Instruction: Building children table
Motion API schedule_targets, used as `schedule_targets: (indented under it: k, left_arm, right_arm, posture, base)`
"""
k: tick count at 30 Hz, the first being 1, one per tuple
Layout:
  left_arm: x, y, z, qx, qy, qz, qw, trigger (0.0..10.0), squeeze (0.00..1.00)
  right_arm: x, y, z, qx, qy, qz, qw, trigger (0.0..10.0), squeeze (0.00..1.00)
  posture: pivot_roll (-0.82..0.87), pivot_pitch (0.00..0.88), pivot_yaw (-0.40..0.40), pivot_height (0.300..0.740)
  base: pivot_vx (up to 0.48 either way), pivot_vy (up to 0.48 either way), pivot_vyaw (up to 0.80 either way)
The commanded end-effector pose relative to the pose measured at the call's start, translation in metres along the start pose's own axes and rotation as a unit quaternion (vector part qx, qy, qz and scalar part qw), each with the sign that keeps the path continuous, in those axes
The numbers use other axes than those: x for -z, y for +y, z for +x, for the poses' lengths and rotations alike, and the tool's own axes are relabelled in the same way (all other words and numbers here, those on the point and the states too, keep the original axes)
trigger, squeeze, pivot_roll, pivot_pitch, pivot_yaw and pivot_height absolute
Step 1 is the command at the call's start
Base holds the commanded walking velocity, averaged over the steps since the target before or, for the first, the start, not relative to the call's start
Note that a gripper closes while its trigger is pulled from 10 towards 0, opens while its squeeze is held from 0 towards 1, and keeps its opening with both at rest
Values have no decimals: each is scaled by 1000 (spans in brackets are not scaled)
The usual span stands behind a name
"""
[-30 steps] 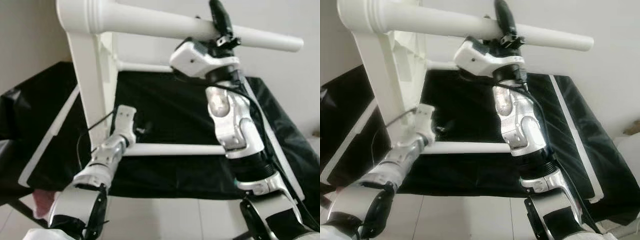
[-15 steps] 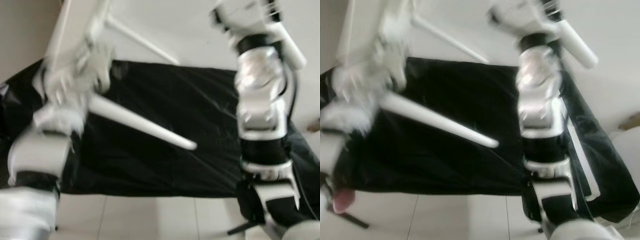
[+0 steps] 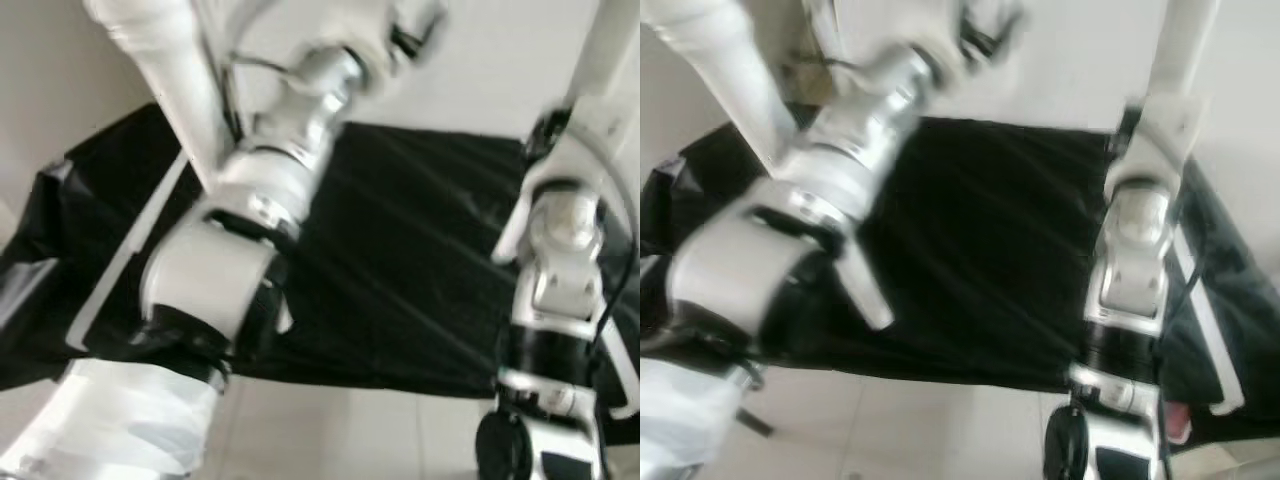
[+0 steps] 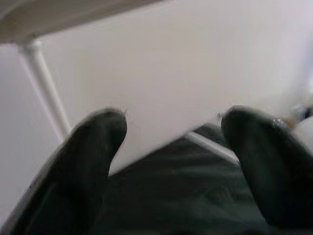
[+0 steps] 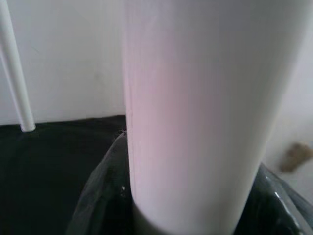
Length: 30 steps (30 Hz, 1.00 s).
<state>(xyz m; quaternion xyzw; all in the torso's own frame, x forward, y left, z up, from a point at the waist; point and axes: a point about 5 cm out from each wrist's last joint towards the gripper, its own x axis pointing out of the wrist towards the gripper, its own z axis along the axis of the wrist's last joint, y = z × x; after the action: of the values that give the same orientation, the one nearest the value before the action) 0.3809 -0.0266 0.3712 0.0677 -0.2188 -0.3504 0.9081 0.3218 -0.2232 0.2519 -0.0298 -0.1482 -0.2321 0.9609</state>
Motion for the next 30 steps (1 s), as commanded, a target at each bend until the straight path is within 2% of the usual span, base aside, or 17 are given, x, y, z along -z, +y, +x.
schedule_targets:
  k: [1,3,4,5,6,7,8,12,13,14,16,18,21,26,27,28,30]
  left_arm:
    - [-19,-4,-1,29,-50,21,998,10000,0]
    - [-8,-10,-4,51,-40,26,998,10000,0]
    - [2,-13,-7,70,-26,28,997,10000,0]
    - [2,-13,-7,70,-26,28,997,10000,0]
    - [11,-15,-10,89,-12,31,995,10000,0]
    - [11,-15,-10,89,-12,31,995,10000,0]
    - [24,-19,-18,124,6,30,992,10000,0]
    - [44,-27,-31,165,30,5,986,10000,0]
    - [55,-32,-41,194,37,-4,980,10000,0]
    - [55,-32,-41,194,37,-4,980,10000,0]
    - [70,-43,-62,244,50,-22,968,10000,0]
    - [70,-43,-62,244,50,-22,968,10000,0]
    - [85,-54,-88,302,67,-34,950,10000,0]
    - [92,-59,-107,340,78,-40,937,10000,0]
    - [97,-61,-118,357,84,-40,929,10000,0]
    - [101,-63,-128,366,91,-48,925,10000,0]
    - [103,-63,-139,365,93,-58,924,10000,0]
  right_arm:
    - [3,-12,-8,28,-5,-21,999,0,0]
    - [10,-16,-14,32,8,-21,999,0,0]
    - [16,-19,-18,35,18,-21,999,1098,0]
    - [16,-19,-18,35,18,-21,999,1098,0]
    - [20,-21,-21,36,25,-23,999,5216,0]
    - [20,-21,-21,36,25,-23,999,5216,0]
    - [22,-23,-22,38,28,-24,999,10000,0]
    - [25,-25,-24,38,28,-20,999,10000,0]
    - [26,-26,-25,38,27,-19,999,10000,1000]
    - [26,-26,-25,38,27,-19,999,10000,1000]
    - [27,-25,-27,36,22,-17,999,10000,1000]
    - [27,-25,-27,36,22,-17,999,10000,1000]
    - [27,-23,-31,28,14,-12,999,10000,1000]
    - [31,-23,-37,18,15,-22,999,10000,1000]
    - [34,-23,-41,15,21,-19,999,10000,1000]
    - [36,-23,-46,7,23,-14,1000,10000,0]
    - [39,-24,-53,-2,27,-11,1000,10000,0]
  posture:
    - [-15,15,-9,740]
    - [-14,16,-10,740]
    - [-14,16,-10,740]
    - [-14,16,-10,740]
    - [-11,19,-8,740]
    - [-11,19,-8,740]
    - [-11,21,-1,740]
    - [-7,19,-1,740]
    - [-6,20,-1,740]
    - [-6,20,-1,740]
    - [0,18,-2,740]
    - [0,18,-2,740]
    - [5,18,-6,740]
    - [6,17,-10,740]
    - [7,16,-14,740]
    - [7,16,-14,740]
    - [8,16,-15,740]
  base:
    - [0,0,0]
    - [0,0,0]
    - [0,0,0]
    - [0,0,0]
    - [0,0,0]
    - [0,0,0]
    - [0,0,0]
    - [0,0,0]
    - [0,0,0]
    - [0,0,0]
    - [0,0,0]
    - [0,0,0]
    - [0,0,0]
    - [0,0,0]
    - [0,0,0]
    - [0,0,0]
    - [0,0,0]
